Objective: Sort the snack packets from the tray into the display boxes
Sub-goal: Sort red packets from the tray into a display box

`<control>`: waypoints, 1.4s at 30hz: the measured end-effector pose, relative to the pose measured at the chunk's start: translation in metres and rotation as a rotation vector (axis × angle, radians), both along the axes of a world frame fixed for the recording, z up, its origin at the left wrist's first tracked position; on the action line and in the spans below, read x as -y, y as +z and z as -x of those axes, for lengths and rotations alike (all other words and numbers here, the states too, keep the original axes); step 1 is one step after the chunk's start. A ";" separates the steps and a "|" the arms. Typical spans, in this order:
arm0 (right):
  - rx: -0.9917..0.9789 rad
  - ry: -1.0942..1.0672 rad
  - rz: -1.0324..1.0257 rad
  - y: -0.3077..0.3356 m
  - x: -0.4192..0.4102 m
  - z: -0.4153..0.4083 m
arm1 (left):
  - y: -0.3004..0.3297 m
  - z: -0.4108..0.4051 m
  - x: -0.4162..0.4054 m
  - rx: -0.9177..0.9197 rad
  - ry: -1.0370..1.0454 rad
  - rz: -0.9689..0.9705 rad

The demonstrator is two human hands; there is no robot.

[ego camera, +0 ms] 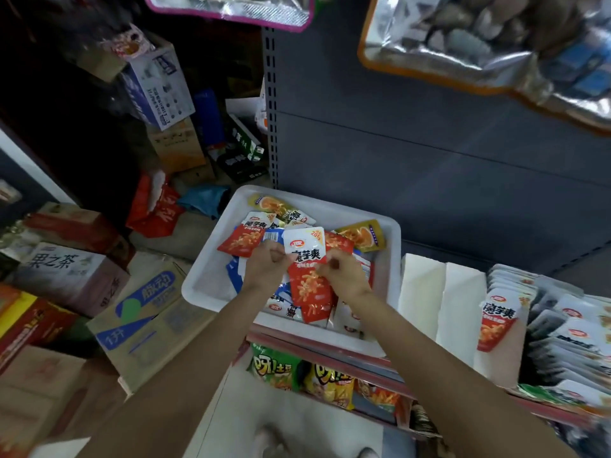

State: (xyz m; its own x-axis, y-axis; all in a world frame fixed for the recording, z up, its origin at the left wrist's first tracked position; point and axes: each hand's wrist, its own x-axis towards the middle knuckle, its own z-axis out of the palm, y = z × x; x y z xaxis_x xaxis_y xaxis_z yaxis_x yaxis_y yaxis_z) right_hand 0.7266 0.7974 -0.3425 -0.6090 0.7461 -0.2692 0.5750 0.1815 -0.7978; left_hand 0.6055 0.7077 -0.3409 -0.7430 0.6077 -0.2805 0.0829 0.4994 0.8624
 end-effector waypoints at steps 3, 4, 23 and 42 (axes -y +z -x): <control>-0.132 -0.033 0.031 0.023 -0.009 -0.020 | 0.018 -0.012 -0.004 -0.005 -0.078 -0.144; -0.165 -0.043 0.034 0.031 -0.014 -0.029 | 0.024 -0.019 -0.008 -0.017 -0.104 -0.187; -0.239 -0.345 -0.269 0.091 -0.103 -0.245 | 0.068 -0.221 -0.145 -0.096 -0.483 -0.402; 0.052 -0.171 -0.607 0.069 -0.137 -0.293 | 0.044 -0.268 -0.173 -0.445 -0.554 -0.195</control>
State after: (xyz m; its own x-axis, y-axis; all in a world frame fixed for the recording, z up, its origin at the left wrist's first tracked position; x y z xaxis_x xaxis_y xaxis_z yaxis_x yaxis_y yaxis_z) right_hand 1.0201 0.9347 -0.2738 -0.4654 0.8606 0.2067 0.6713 0.4954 -0.5513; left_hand 0.8737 0.8807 -0.2971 -0.3307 0.9351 0.1276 0.6414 0.1236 0.7571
